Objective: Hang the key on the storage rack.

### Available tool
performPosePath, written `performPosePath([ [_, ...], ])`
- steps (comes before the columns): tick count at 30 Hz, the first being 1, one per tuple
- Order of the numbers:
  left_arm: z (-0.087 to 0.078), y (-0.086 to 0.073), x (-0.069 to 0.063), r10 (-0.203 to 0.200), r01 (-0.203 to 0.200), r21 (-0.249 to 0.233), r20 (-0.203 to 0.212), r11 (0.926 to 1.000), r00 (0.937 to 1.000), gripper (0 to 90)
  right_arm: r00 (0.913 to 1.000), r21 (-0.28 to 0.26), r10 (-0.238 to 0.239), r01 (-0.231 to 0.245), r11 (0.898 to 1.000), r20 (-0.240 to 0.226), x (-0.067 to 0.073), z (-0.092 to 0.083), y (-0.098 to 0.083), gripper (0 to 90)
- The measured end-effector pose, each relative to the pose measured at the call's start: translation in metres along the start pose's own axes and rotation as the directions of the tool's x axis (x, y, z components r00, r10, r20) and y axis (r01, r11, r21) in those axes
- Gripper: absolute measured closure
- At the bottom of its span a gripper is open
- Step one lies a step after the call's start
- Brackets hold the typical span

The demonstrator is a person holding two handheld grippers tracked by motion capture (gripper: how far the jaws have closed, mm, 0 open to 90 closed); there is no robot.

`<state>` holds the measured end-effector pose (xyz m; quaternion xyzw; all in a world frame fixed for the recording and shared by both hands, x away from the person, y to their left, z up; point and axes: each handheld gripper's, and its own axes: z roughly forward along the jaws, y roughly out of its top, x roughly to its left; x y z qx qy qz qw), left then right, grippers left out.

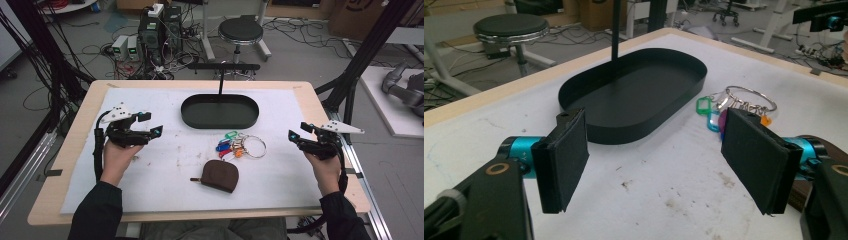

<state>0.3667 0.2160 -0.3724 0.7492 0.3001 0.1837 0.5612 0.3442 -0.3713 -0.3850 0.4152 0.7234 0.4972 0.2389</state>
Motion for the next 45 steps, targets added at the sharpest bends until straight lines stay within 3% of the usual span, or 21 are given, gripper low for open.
performPosePath([
  [6, 0.0, 0.0, -0.001, 0.004, -0.004, 0.016, -0.009, 0.9999, 0.9999, 26.6, 0.9996, 0.009, 0.027, -0.027, 1.0, -0.002, -0.005, 0.001, -0.001, 37.1],
  [12, 0.001, 0.0, -0.001, 0.011, -0.011, 0.005, -0.011, 0.9999, 0.9999, 26.3, 1.0, 0.02, -0.008, 0.008, 1.0, -0.005, 0.001, 0.003, -0.001, 40.8],
  [18, 0.003, 0.0, -0.003, 0.004, -0.004, 0.005, 0.006, 1.0, 1.0, 26.3, 0.9998, 0.038, -0.016, 0.016, 0.999, -0.014, 0.007, 0.007, 0.0, 45.1],
  [22, 0.008, 0.003, -0.009, 0.033, -0.034, 0.019, 0.019, 0.9993, 0.9993, 26.6, 0.9997, 0.065, -0.015, 0.016, 0.998, -0.021, 0.009, 0.013, -0.001, 47.6],
  [29, 0.016, 0.004, -0.015, 0.039, -0.04, 0.037, 0.043, 0.9985, 0.9983, 26.8, 0.9993, 0.102, -0.008, 0.012, 0.995, -0.037, 0.01, 0.023, -0.002, 52.8],
  [37, 0.016, 0.001, -0.016, 0.04, -0.043, 0.059, 0.045, 0.9973, 0.9982, 26.8, 0.9978, 0.191, -0.001, 0.014, 0.982, -0.066, 0.013, 0.05, -0.008, 64.0],
  [45, 0.012, -0.003, -0.015, 0.023, -0.026, 0.067, 0.046, 0.9974, 0.9987, 26.8, 0.9982, 0.254, 0.005, 0.011, 0.967, -0.06, 0.021, 0.069, -0.012, 71.1],
])
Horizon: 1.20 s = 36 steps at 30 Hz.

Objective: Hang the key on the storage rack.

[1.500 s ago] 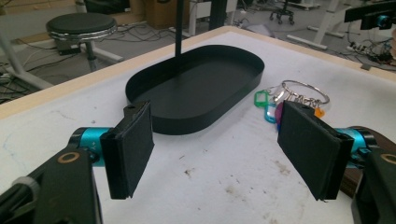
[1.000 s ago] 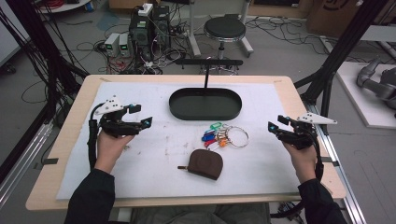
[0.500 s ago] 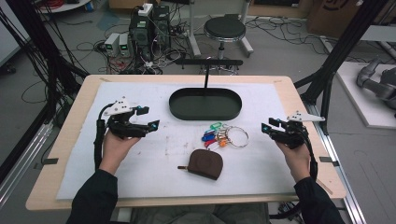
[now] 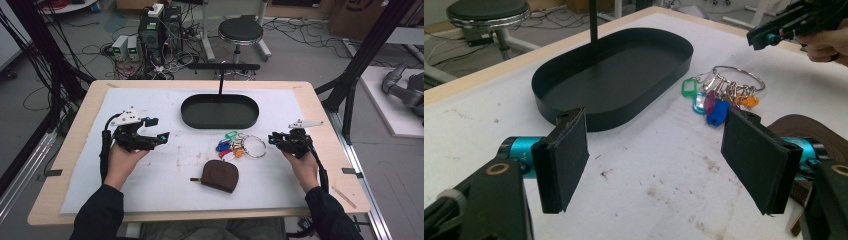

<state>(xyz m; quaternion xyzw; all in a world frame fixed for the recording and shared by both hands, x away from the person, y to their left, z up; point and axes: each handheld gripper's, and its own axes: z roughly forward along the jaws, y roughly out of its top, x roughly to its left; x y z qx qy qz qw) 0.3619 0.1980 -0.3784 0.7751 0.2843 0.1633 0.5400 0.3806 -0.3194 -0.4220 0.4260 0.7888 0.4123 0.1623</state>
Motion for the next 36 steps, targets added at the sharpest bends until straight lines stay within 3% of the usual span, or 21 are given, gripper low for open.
performPosePath([
  [11, -0.002, -0.001, 0.0, -0.001, 0.001, -0.006, 0.001, 1.0, 1.0, 26.8, 0.9994, 0.128, -0.018, 0.014, 0.992, 0.029, 0.008, 0.021, -0.004, 73.5],
  [17, -0.002, -0.001, -0.001, -0.001, 0.001, -0.003, 0.002, 1.0, 1.0, 26.8, 0.9965, 0.178, -0.068, 0.058, 0.982, 0.05, 0.013, 0.03, -0.005, 74.4],
  [26, -0.002, -0.002, -0.001, -0.006, 0.006, 0.001, -0.004, 1.0, 1.0, 26.8, 0.9934, 0.175, -0.087, 0.073, 0.982, 0.075, 0.017, 0.031, -0.006, 83.0],
  [29, -0.002, -0.002, -0.002, -0.008, 0.008, 0.003, -0.005, 1.0, 1.0, 26.8, 0.9971, 0.161, -0.044, 0.034, 0.986, 0.061, 0.015, 0.03, -0.007, 85.2],
  [36, -0.001, -0.003, -0.002, -0.011, 0.011, 0.005, -0.007, 0.9999, 0.9999, 26.8, 0.9974, 0.154, -0.034, 0.024, 0.988, 0.064, 0.014, 0.03, -0.007, 85.8],
])
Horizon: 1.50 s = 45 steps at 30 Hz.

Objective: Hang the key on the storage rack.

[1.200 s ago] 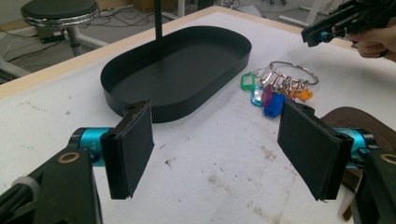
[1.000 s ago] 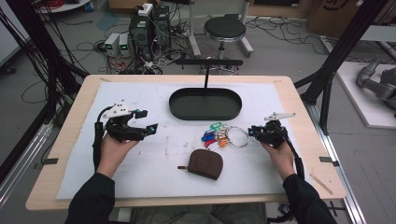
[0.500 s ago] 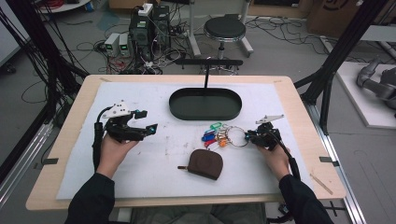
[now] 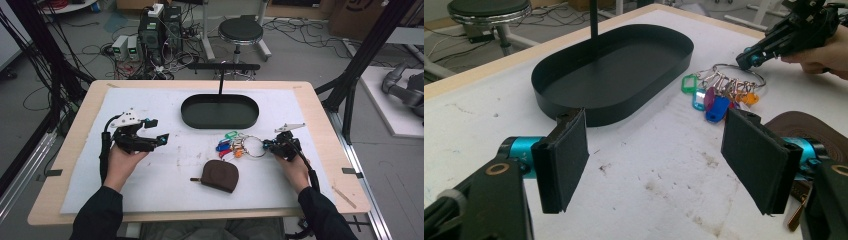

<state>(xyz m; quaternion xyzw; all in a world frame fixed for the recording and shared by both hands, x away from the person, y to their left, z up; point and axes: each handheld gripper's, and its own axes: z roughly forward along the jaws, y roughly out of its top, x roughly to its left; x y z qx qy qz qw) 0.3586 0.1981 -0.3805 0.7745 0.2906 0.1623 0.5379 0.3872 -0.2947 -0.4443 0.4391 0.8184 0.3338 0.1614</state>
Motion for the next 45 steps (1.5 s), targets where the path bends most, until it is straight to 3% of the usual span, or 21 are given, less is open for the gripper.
performPosePath([
  [4, -0.001, -0.001, 0.001, 0.001, -0.001, 0.0, 0.0, 1.0, 1.0, 26.8, 0.9997, -0.038, -0.013, 0.014, 0.999, 0.021, -0.001, -0.005, 0.002, 90.0],
  [7, -0.001, -0.001, 0.001, -0.001, 0.001, 0.003, -0.001, 1.0, 1.0, 26.8, 0.9998, -0.015, -0.004, 0.004, 1.0, 0.017, -0.002, -0.003, 0.0, 90.0],
  [10, -0.001, -0.001, 0.001, 0.004, -0.004, 0.004, 0.0, 1.0, 1.0, 26.8, 0.9999, -0.037, -0.003, 0.003, 0.999, 0.017, 0.0, -0.006, 0.002, 90.0],
  [18, -0.004, -0.001, 0.001, -0.002, 0.002, -0.011, -0.006, 0.9999, 1.0, 26.8, 0.9997, -0.066, -0.024, 0.024, 0.998, 0.0, -0.002, 0.0, 0.006, 78.0],
  [21, -0.005, -0.001, 0.002, -0.003, 0.003, -0.017, -0.004, 0.9999, 1.0, 26.8, 0.9982, -0.083, -0.051, 0.049, 0.995, -0.03, -0.004, 0.004, 0.011, 76.5],
  [30, -0.006, -0.002, 0.001, -0.004, 0.004, -0.01, -0.002, 0.9999, 1.0, 26.8, 0.9951, -0.022, -0.063, 0.061, 0.998, -0.077, -0.008, 0.017, 0.014, 72.1],
  [33, -0.006, -0.003, 0.001, -0.004, 0.004, -0.007, -0.003, 1.0, 1.0, 26.8, 0.9939, -0.027, -0.076, 0.074, 0.997, -0.081, -0.008, 0.018, 0.014, 72.0],
  [36, -0.005, -0.003, 0.0, -0.004, 0.004, -0.005, -0.004, 1.0, 1.0, 26.8, 0.9936, -0.031, -0.082, 0.08, 0.996, -0.078, -0.009, 0.019, 0.015, 74.0],
  [37, -0.004, -0.003, 0.0, -0.001, 0.001, 0.0, -0.001, 1.0, 1.0, 26.8, 0.9937, -0.029, -0.082, 0.08, 0.996, -0.075, -0.01, 0.019, 0.014, 79.3],
  [41, -0.003, -0.003, 0.0, 0.003, -0.003, 0.005, 0.002, 1.0, 1.0, 26.8, 0.9938, -0.033, -0.079, 0.076, 0.997, -0.078, -0.012, 0.019, 0.014, 86.8],
  [45, -0.003, -0.003, 0.0, 0.001, -0.001, 0.002, -0.001, 1.0, 1.0, 26.8, 0.9941, -0.029, -0.09, 0.088, 0.996, -0.061, -0.009, 0.019, 0.015, 87.3],
])
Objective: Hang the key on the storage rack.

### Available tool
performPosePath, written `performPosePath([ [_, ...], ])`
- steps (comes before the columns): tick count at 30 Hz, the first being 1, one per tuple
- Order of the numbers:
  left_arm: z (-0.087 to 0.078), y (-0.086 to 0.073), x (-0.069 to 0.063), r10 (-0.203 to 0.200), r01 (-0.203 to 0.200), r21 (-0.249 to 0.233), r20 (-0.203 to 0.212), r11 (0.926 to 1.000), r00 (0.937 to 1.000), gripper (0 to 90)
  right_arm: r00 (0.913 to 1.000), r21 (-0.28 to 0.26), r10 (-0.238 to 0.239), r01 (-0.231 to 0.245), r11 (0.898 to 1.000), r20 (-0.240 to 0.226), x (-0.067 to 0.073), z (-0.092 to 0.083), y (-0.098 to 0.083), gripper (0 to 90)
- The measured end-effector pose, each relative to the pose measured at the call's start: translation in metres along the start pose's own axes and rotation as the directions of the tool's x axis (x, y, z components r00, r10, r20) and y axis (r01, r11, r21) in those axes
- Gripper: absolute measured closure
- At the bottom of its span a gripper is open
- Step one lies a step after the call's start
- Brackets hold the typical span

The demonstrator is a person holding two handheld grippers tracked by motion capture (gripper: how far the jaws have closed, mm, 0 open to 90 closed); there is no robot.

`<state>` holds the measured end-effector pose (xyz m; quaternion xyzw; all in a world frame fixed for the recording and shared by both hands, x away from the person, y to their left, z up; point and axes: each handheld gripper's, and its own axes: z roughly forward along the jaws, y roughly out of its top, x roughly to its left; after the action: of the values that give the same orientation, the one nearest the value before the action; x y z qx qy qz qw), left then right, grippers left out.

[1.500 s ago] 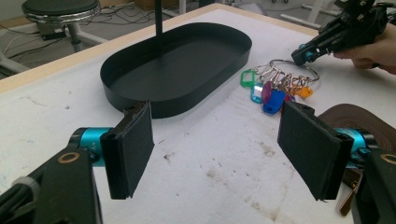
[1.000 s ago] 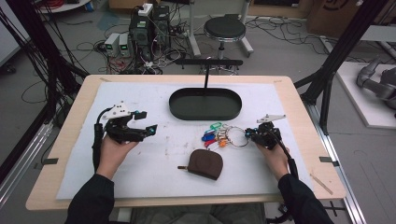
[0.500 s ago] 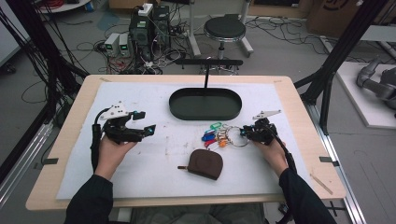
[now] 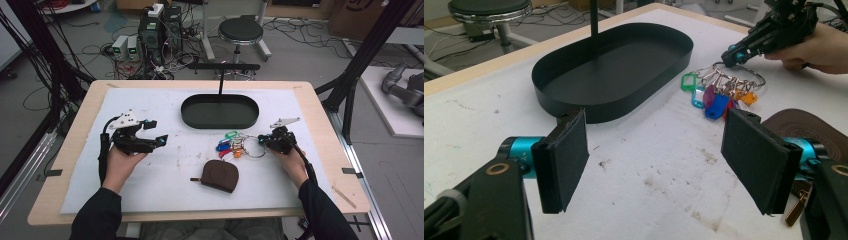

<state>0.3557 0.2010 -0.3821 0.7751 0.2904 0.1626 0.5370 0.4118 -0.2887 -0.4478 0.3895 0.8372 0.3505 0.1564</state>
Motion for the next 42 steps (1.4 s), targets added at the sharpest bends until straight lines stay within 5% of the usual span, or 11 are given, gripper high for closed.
performPosePath([
  [5, -0.001, 0.0, 0.0, 0.001, -0.001, -0.004, 0.0, 1.0, 1.0, 26.8, 0.9999, 0.002, 0.01, -0.01, 1.0, 0.014, 0.001, -0.002, 0.0, 87.5],
  [10, -0.002, 0.0, 0.0, -0.001, 0.001, -0.008, 0.0, 1.0, 1.0, 26.8, 0.9986, -0.067, 0.045, -0.043, 0.997, 0.027, -0.004, -0.014, 0.001, 87.9],
  [20, -0.001, 0.0, 0.0, -0.002, 0.002, -0.012, -0.002, 0.9999, 1.0, 26.8, 0.9976, -0.134, 0.068, -0.069, 0.989, -0.012, -0.004, -0.025, 0.003, 88.0],
  [32, -0.001, 0.001, 0.0, 0.002, -0.002, -0.015, 0.0, 0.9999, 1.0, 26.8, 0.9877, -0.232, 0.084, -0.113, 0.966, -0.132, 0.008, -0.036, 0.008, 87.4],
  [42, -0.001, 0.001, 0.0, 0.002, -0.002, -0.017, 0.001, 0.9998, 1.0, 26.7, 0.9776, -0.225, 0.087, -0.13, 0.966, -0.192, 0.015, -0.035, 0.008, 86.6],
])
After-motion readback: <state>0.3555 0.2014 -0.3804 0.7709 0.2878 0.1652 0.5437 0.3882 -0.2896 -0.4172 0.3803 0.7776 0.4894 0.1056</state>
